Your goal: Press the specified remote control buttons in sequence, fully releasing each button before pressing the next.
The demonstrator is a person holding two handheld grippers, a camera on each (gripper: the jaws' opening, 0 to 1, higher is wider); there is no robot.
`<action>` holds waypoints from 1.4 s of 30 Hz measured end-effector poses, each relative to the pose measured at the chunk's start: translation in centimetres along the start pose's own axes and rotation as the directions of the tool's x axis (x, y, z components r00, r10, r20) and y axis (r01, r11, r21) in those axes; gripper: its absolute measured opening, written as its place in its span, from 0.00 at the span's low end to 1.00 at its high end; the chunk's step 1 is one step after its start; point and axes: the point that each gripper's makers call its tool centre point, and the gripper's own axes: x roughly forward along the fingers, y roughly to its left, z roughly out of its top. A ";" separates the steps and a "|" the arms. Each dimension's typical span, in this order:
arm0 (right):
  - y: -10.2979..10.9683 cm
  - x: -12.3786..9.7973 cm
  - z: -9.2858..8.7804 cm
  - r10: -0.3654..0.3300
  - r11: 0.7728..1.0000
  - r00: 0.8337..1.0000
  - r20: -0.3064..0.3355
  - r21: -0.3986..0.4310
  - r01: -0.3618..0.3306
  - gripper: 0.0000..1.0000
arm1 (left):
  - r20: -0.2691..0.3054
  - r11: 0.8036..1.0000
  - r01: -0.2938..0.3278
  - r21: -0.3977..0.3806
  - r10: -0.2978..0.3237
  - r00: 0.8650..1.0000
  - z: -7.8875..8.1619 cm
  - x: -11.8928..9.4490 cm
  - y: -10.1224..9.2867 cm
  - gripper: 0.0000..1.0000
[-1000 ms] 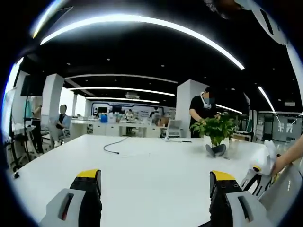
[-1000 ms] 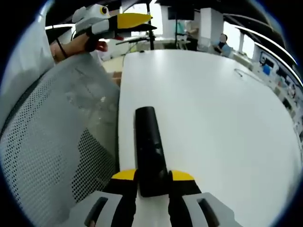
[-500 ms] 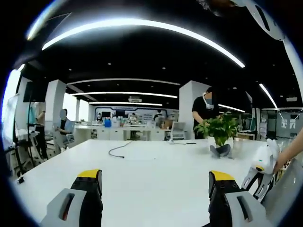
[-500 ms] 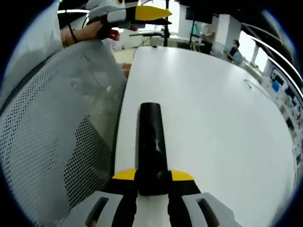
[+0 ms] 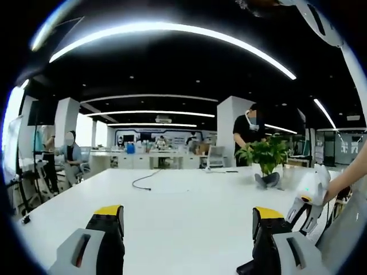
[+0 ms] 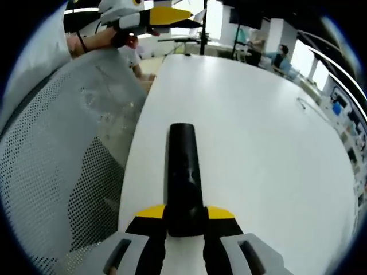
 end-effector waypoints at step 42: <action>-8.0 0.2 0.2 0.027 0.999 1.000 -0.014 0.021 -0.026 0.21 | -0.026 1.000 0.019 0.013 -0.018 1.000 0.4 0.0 -1.0 0.95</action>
